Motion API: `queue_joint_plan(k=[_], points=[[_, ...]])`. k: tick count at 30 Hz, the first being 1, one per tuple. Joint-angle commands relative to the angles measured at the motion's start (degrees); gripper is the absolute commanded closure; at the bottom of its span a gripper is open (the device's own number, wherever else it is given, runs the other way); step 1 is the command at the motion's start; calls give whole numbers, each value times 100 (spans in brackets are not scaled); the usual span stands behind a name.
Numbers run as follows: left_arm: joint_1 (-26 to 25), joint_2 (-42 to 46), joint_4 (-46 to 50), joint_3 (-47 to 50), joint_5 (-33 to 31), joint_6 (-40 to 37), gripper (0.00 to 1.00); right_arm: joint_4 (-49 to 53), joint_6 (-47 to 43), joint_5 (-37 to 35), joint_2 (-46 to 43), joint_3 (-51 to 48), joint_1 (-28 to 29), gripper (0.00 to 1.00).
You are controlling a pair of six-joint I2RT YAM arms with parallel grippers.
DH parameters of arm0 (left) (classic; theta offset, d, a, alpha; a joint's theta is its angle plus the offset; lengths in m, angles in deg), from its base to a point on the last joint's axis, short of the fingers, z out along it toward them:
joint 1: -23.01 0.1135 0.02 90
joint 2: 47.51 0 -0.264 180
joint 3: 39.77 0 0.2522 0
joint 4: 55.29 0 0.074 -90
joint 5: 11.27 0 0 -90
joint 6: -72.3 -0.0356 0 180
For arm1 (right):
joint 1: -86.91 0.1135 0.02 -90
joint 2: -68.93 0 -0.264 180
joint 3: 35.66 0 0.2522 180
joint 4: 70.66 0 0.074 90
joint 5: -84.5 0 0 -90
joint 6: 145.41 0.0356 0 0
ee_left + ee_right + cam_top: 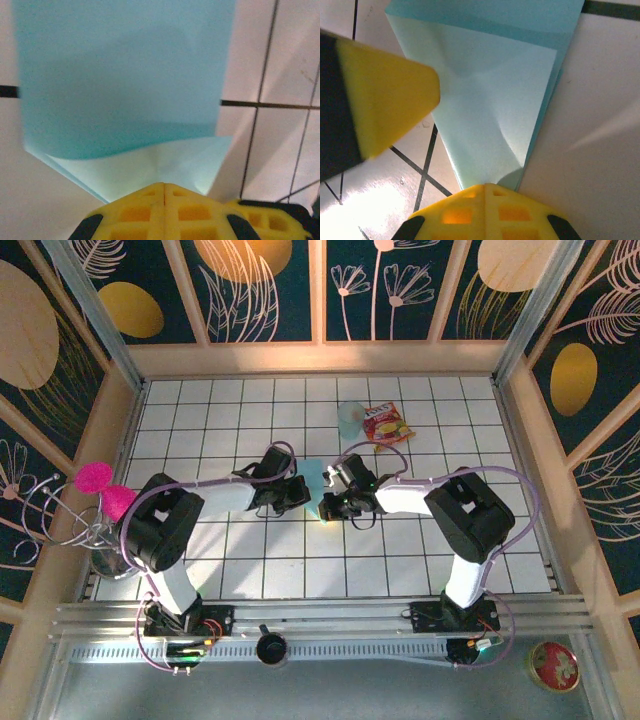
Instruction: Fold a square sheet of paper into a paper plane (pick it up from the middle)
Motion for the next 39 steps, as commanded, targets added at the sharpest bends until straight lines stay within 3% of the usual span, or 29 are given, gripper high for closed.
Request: queue_joint_plan(k=[1,10,18,28,39], points=[[-169,71,42,-10,176,-139,96,508,94,-413,286,24,-34,100],[-239,-140,-220,266,218,-23,97,661,108,-461,381,36,-34,100],[-168,-189,-92,357,-288,-67,98,994,108,-800,427,-18,-34,100],[621,-321,-5,106,-218,-585,97,1445,72,-1311,571,-25,-34,100],[1564,-637,210,-182,-269,-1223,96,1353,142,-1346,490,-73,-60,100]])
